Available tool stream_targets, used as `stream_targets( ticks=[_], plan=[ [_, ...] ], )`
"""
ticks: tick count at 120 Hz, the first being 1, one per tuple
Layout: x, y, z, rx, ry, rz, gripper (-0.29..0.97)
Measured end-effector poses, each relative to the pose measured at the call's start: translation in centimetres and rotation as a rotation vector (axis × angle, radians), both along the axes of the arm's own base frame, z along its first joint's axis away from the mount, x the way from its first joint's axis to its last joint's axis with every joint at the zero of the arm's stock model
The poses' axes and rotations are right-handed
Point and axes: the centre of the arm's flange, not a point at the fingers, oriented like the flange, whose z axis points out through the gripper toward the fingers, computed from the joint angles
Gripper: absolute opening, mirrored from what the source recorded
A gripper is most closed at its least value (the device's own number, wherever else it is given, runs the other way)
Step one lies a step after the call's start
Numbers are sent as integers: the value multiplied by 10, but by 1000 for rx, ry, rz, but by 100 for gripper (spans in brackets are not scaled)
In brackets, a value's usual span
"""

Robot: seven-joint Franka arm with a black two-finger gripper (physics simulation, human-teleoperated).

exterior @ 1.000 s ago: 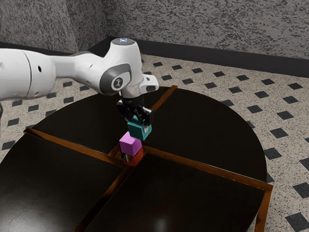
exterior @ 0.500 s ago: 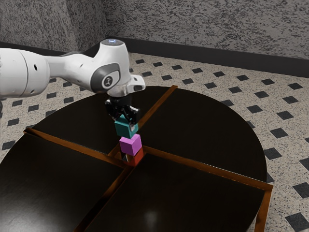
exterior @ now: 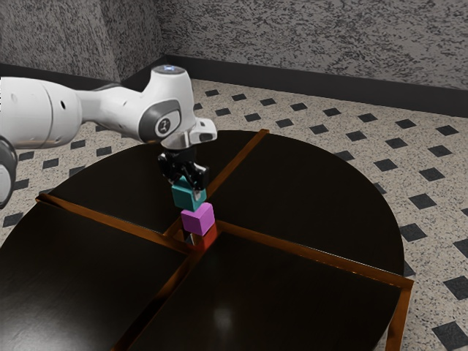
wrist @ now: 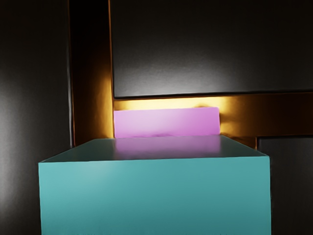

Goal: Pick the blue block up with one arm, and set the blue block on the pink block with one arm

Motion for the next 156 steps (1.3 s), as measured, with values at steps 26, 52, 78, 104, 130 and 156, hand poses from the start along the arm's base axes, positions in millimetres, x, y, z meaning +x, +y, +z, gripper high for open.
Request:
stream_targets(
  ticks=[26,52,78,104,130,156],
  plan=[
    [4,-1,-3,-3,1,-17,38],
    [4,-2,-4,-4,2,-28,38],
    [4,-5,-2,-9,1,-45,56],
    [3,-12,42,-12,-54,-63,64],
    [0,-14,62,-11,-64,-71,66],
    [-3,-14,71,-7,-69,-78,67]
  ],
)
